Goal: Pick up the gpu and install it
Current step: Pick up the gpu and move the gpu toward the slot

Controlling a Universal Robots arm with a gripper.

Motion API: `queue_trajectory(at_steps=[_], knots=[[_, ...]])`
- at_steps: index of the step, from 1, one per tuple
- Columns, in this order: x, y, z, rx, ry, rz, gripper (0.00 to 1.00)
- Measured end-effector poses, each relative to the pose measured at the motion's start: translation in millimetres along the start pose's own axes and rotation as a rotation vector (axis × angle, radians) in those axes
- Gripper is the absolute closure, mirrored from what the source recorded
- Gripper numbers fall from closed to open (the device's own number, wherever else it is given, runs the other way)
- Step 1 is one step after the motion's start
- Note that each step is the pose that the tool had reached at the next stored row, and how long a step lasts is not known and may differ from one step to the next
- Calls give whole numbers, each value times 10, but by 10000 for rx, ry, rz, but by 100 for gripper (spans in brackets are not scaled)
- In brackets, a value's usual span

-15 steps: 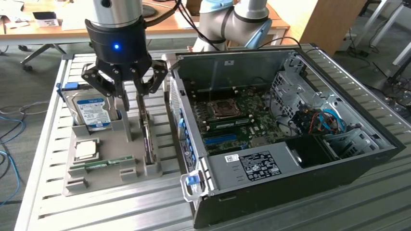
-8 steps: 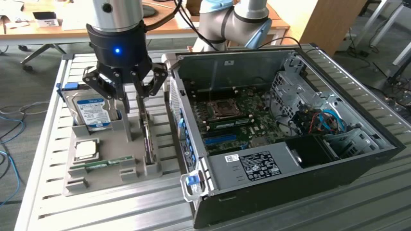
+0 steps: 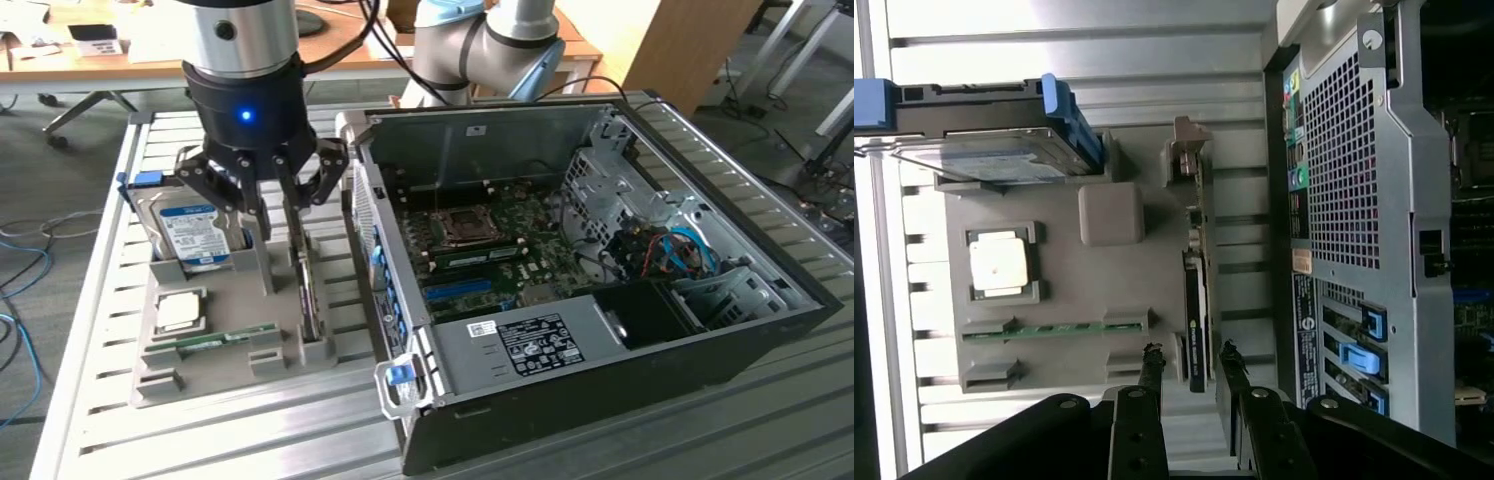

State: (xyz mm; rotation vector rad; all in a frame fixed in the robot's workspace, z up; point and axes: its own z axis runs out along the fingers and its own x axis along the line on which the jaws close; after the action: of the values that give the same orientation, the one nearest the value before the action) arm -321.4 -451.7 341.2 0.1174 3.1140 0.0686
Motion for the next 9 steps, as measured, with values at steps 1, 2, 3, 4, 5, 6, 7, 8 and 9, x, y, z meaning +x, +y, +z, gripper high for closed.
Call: queue_trajectory(at_steps=[1,2,3,4,5,6,7,8,9], knots=[[0,0,7,0,0,0,64],[0,-1,14,0,0,0,64],[1,-1,21,1,1,0,64],[1,-1,26,0,0,0,64],[1,-1,30,0,1,0,64],[1,-1,32,1,1,1,64],[1,-2,34,1,1,0,64],[1,-2,36,1,1,1,64],[1,-2,38,1,0,0,64]])
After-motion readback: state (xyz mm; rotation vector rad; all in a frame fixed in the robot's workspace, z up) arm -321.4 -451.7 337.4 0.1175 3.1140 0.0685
